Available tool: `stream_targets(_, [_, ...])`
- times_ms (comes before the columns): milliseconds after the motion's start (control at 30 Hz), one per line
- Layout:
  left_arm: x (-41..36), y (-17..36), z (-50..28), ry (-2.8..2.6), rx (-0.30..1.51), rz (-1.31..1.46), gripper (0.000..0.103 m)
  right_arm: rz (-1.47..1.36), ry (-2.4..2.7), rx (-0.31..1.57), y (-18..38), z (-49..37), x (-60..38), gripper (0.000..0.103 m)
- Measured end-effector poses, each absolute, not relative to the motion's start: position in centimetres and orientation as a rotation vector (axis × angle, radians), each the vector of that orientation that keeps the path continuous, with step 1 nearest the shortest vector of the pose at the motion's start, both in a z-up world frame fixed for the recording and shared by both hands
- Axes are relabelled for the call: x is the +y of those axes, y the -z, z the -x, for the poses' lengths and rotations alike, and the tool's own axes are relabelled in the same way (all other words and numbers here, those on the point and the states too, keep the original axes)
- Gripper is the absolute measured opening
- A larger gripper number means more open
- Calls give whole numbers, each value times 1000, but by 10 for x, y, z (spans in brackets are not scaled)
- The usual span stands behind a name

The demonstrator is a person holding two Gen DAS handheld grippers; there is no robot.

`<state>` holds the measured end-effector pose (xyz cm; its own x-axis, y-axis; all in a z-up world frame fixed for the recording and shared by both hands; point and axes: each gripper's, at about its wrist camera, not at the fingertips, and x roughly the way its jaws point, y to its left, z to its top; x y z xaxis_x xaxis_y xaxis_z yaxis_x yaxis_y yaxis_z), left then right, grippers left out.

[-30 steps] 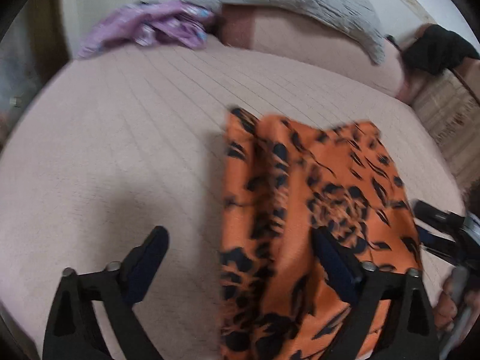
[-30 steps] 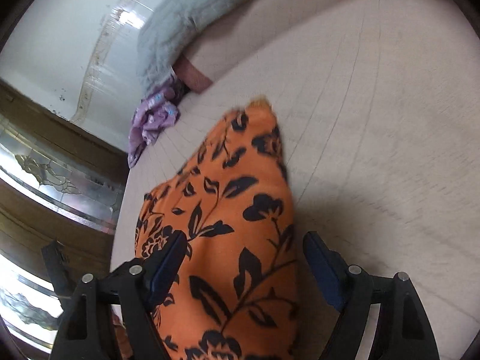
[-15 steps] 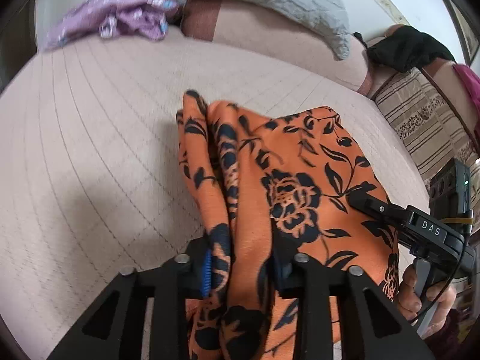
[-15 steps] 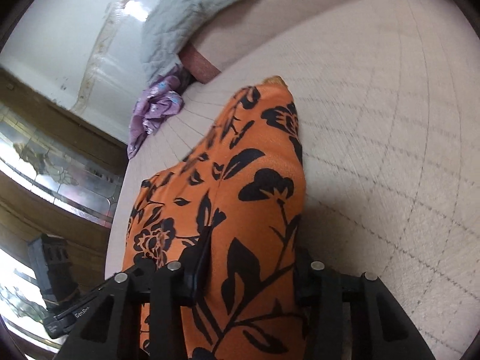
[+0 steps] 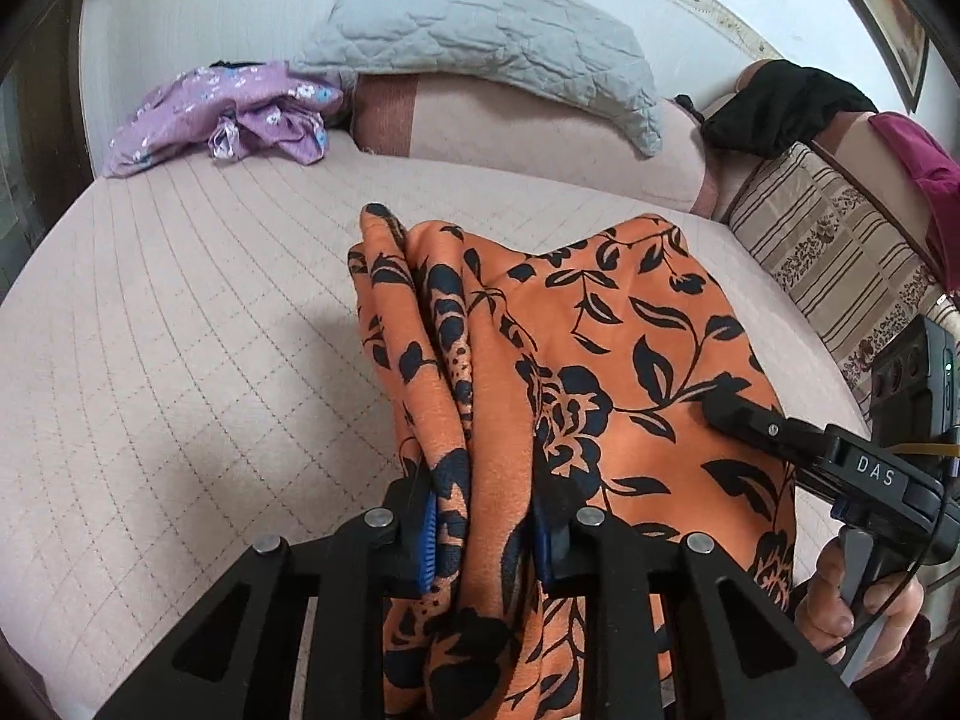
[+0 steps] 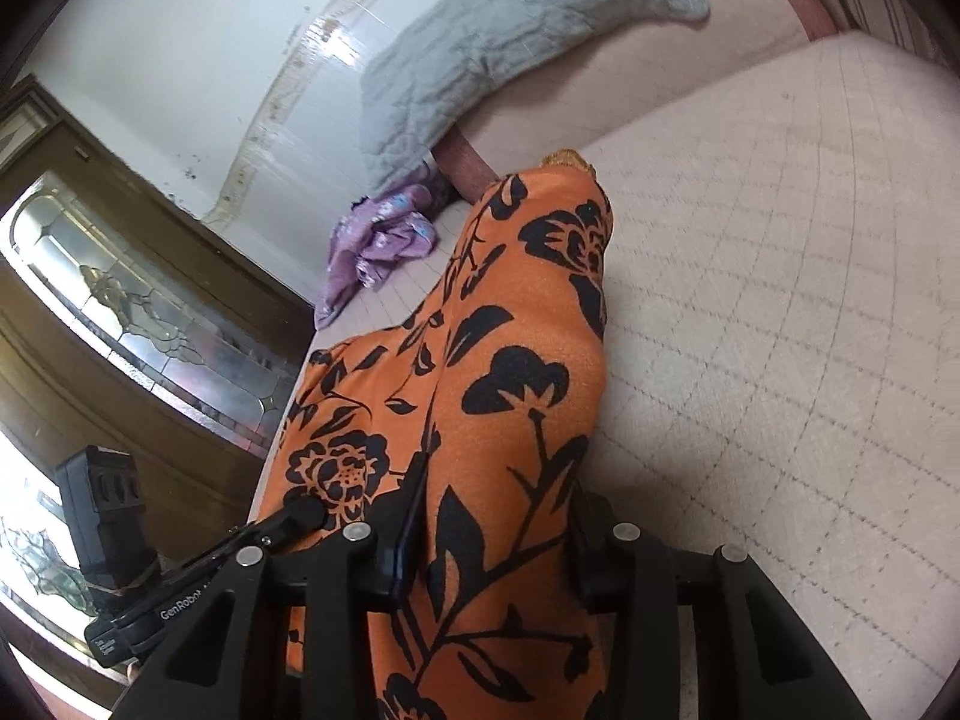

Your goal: Fold small clothes

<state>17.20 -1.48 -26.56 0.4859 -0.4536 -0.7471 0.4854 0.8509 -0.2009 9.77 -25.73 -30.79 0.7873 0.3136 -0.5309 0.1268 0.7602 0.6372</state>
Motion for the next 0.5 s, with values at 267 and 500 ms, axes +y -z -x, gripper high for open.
stream_targets(267, [-39, 267, -189, 555, 866, -50, 26, -709, -51, 619, 304, -101, -270, 41])
stream_targets(500, [-59, 291, -208, 490, 910, -100, 26, -736, -2, 643, 314, -125, -285, 41])
